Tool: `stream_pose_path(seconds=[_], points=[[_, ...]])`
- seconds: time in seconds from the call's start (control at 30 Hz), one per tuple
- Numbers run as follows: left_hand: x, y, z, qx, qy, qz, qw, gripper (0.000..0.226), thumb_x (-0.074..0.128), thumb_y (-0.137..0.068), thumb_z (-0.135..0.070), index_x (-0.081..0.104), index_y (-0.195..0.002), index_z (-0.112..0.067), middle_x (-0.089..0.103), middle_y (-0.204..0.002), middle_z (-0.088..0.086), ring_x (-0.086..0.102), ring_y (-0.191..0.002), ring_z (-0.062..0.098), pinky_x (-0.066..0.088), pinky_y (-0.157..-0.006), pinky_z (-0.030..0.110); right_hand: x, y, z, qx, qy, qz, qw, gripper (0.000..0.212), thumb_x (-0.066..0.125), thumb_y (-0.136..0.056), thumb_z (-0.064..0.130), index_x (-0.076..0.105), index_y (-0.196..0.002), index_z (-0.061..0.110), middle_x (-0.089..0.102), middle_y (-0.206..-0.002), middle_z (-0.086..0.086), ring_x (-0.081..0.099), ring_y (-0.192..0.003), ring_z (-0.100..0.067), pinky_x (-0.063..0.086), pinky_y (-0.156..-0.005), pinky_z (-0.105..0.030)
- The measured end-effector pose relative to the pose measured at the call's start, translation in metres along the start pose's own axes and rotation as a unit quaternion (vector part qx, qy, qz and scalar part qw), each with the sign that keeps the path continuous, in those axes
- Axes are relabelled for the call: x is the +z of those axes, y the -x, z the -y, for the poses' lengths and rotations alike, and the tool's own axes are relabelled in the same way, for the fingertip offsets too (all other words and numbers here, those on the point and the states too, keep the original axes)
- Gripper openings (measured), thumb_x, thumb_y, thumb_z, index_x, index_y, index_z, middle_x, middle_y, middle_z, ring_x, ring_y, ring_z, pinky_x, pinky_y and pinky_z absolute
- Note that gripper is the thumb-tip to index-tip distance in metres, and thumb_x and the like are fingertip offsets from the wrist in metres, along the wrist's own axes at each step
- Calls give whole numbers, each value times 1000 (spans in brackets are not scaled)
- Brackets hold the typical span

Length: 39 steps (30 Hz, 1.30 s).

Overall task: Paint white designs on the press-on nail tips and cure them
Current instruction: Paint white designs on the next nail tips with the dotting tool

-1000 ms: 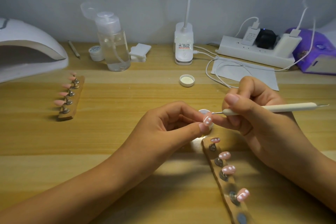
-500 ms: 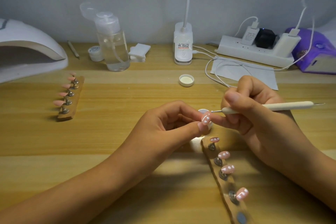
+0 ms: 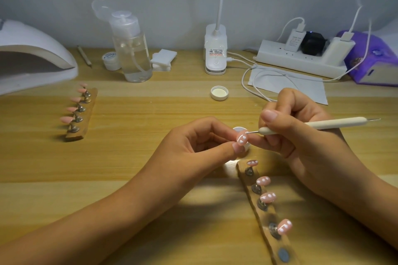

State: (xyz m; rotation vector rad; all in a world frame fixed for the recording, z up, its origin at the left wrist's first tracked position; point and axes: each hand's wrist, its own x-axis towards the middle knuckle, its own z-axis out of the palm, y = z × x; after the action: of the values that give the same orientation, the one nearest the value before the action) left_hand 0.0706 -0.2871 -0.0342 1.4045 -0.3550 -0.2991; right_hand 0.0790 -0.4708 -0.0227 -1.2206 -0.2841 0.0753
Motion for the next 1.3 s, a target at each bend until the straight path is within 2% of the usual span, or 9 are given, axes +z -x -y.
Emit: stream_pose_path(seconds=[0.1,0.23,0.37,0.93,1.1,1.3], points=[[0,0,0,0,4,-3,1000,5,73,-72,-19,74,-78,-20,74,-80,2,66,-76,6,50,-69,15,0,0,0,-3,3,8,1000,27,73,-73,8,53,-59,20,55,-59,3,60,-56,-5,57,-63,-25],[1,0,-1,0,5,-4,1000,6,78,-72,-21,73,-76,-19,73,-79,2,66,-74,6,50,-68,14,1,0,0,-1,0,7,1000,22,64,-75,10,53,-59,19,54,-60,1,60,-55,-5,57,-62,-25],[2,1,-2,1,12,-9,1000,6,72,-69,-19,71,-75,-17,73,-78,0,66,-73,4,50,-68,13,1,0,-1,2,-3,3,1000,23,63,-75,9,52,-58,19,53,-59,1,59,-54,-5,57,-62,-25],[0,0,0,6,13,-2,1000,10,74,-70,-24,74,-78,-19,74,-80,1,67,-77,4,50,-69,13,2,0,0,6,0,-7,1000,23,62,-75,8,53,-57,19,54,-59,2,60,-53,-6,57,-61,-24],[0,1,0,4,13,-2,1000,3,74,-75,-17,73,-77,-17,73,-79,0,66,-75,4,49,-68,12,2,-1,-1,4,6,-14,1000,23,62,-75,8,51,-58,18,49,-59,0,53,-51,-6,57,-61,-25],[1,1,0,1,16,-4,1000,5,71,-72,-18,73,-76,-17,74,-80,2,68,-79,4,49,-70,13,2,0,-1,5,7,-17,1000,23,62,-76,9,51,-58,18,52,-59,1,58,-54,-5,57,-62,-25]])
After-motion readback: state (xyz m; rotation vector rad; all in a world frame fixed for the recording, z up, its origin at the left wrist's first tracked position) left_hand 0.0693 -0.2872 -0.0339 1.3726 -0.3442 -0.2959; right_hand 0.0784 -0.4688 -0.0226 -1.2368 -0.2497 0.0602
